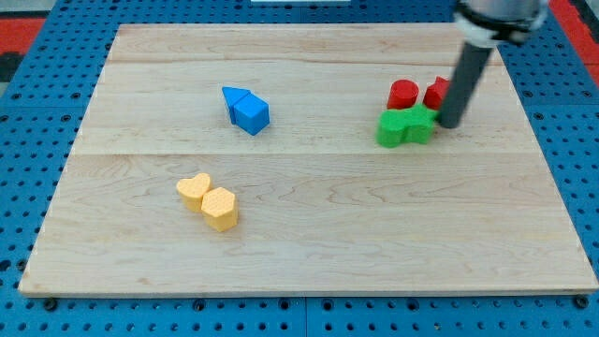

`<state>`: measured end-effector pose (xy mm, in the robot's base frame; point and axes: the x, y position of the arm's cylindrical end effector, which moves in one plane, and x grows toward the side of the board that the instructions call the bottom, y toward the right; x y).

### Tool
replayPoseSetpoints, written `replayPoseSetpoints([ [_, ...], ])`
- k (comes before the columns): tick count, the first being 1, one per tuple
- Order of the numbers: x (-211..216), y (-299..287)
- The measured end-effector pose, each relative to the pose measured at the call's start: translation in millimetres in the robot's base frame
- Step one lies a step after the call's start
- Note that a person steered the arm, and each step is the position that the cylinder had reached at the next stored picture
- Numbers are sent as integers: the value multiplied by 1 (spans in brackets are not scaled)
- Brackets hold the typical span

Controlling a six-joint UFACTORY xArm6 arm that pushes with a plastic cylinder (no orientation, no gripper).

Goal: Move the green blocks right to the yellow blocks

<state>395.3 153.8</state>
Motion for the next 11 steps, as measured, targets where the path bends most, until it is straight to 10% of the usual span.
replayPoseSetpoints([
  [6,-1,-191],
  [11,108,-118],
])
